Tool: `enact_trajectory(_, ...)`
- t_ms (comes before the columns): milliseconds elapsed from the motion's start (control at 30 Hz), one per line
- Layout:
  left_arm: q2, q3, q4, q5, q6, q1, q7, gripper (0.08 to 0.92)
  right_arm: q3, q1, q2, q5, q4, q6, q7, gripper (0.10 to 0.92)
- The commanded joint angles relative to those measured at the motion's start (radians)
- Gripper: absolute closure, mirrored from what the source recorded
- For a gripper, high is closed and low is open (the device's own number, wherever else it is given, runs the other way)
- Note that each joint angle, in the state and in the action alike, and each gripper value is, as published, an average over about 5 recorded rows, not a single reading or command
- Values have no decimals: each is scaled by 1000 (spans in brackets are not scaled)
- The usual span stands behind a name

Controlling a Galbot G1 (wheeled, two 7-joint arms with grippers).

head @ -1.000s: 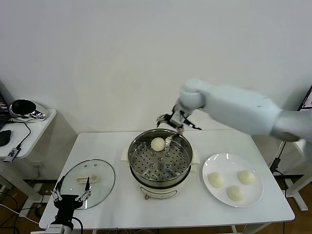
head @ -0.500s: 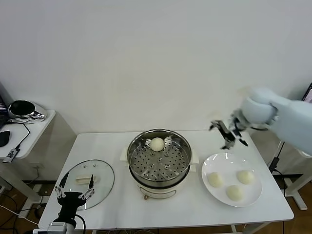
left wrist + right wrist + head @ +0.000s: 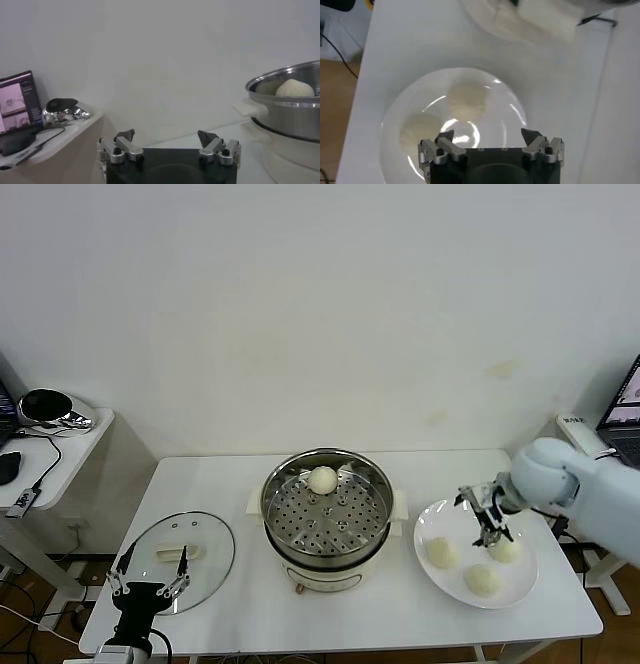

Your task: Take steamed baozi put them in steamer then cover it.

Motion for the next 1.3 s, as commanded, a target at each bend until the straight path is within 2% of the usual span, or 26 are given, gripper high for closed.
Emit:
enact_trajectory(33,-1,-4,1,0,-1,4,0,177,107,-186,77,-57,-117,6,22,203)
enact_trajectory(633,-3,-4,21,1,0,-6,3,177,132,-211,204,-60,-209,4,30,209)
enact_trajectory(833,-7,-2,20,1,0,-6,3,177,132,-211,212,-70,-222,-1,21,282)
enact_trajectory(1067,-10,0,17,2,-1,-5,2,177,138,-193,200,-61,-217,3,6,405)
enact_trajectory(1300,-10,0,16,3,-2,-2,2,177,73,-16,94,30,-136,-7,-45,439)
